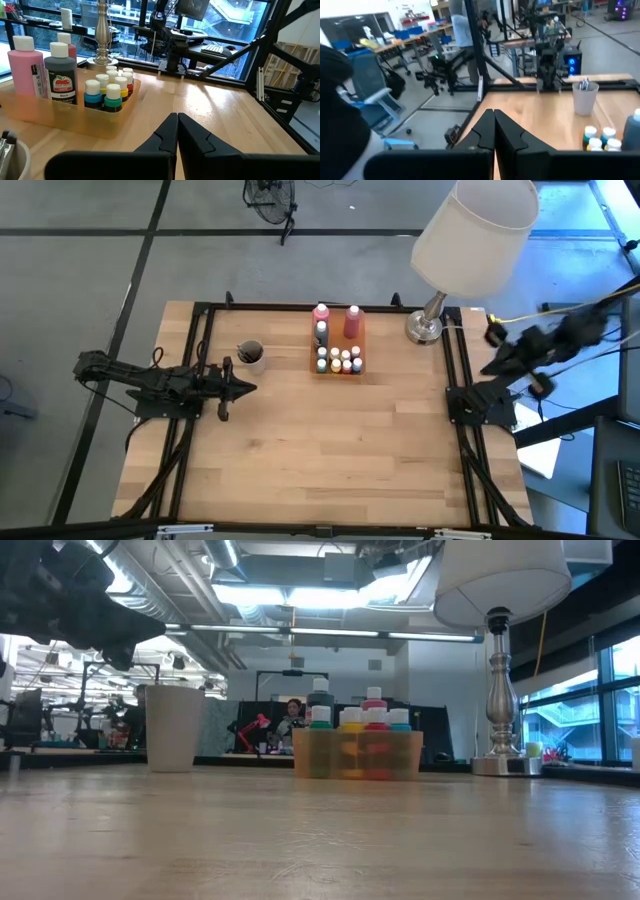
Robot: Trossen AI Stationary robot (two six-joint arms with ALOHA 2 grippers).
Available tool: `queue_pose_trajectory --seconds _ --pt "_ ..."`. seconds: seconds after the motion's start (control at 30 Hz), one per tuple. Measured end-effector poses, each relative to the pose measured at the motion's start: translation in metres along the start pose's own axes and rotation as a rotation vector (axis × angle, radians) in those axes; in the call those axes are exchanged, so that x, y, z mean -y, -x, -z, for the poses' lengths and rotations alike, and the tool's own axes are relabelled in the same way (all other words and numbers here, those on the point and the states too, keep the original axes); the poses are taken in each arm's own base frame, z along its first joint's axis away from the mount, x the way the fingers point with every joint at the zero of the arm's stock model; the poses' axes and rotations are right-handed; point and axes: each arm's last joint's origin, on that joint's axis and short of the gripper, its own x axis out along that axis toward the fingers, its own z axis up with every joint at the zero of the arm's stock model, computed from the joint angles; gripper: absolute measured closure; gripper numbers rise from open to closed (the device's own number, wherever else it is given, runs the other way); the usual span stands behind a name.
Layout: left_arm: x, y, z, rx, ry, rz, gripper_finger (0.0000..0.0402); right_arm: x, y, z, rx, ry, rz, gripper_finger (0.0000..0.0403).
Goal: Pick & Place Paint Supplies
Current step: Return to Home Position
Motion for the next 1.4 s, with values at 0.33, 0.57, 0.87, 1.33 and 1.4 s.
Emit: queue_pose_trajectory --seconds 0.33,0.57,0.87,1.33,1.4 --pt "0.0 0.0 0.0 0.0 0.0 0.0 0.0396 0.009 -0.044 0.059 -0.02 -0.034 0.124 0.0403" --pt "0.0 0.0 0.0 0.0 0.0 0.0 0.0396 0.015 -0.054 0.091 0.05 -0.026 0.105 0.0403" --pt "0.0 0.0 0.0 -0.003 -0.001 0.0 0.0396 0.017 -0.061 0.107 0.062 0.0 0.097 0.0403" --pt "0.0 0.0 0.001 -0.007 -0.002 -0.001 0.0396 0.02 -0.092 0.138 0.094 0.029 0.138 0.0403" --pt "0.0 0.0 0.001 -0.007 -0.002 -0.001 0.0396 0.021 -0.095 0.142 0.085 0.043 0.146 0.0403"
